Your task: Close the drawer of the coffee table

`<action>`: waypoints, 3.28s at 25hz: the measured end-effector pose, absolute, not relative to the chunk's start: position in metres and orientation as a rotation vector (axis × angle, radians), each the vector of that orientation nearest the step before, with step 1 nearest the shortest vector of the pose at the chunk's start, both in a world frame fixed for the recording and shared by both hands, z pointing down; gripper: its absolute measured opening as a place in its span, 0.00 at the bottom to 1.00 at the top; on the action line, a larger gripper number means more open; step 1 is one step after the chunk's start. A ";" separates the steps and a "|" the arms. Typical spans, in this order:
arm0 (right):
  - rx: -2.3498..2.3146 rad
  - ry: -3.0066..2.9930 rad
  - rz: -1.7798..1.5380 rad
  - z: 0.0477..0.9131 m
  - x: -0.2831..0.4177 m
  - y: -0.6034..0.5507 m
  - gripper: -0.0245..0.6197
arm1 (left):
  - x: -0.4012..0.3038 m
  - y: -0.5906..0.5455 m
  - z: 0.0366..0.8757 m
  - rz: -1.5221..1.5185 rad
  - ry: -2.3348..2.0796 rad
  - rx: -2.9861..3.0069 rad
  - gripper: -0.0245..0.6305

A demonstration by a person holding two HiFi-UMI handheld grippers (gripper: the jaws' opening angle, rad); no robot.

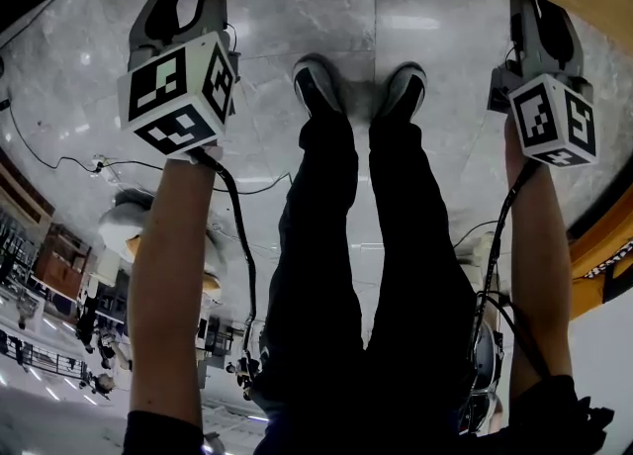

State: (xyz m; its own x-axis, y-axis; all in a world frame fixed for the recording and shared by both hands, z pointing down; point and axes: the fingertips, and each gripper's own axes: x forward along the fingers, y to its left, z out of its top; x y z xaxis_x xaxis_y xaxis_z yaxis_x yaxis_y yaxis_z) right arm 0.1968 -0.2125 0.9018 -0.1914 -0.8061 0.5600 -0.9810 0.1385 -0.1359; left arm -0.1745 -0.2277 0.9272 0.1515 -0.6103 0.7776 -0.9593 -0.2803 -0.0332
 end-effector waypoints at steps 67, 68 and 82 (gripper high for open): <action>1.585 -2.717 0.566 0.317 0.073 -0.150 0.06 | -0.137 -0.128 0.341 0.262 -1.667 2.252 0.31; 1.588 -2.733 0.535 0.302 0.073 -0.151 0.06 | -0.135 -0.129 0.329 0.240 -1.674 2.264 0.31; 1.684 -2.813 0.044 0.153 0.074 -0.141 0.04 | -0.092 -0.131 0.159 -0.077 -1.633 2.606 0.04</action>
State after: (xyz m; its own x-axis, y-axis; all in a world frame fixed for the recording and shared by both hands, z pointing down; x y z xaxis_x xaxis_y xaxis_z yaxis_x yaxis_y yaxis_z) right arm 0.0737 -0.1407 0.1529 -0.4653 -0.8791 -0.1039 -0.8754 0.4743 -0.0933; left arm -0.0918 -0.1306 0.1590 0.4359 -0.9000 -0.0077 -0.8967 -0.4350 0.0824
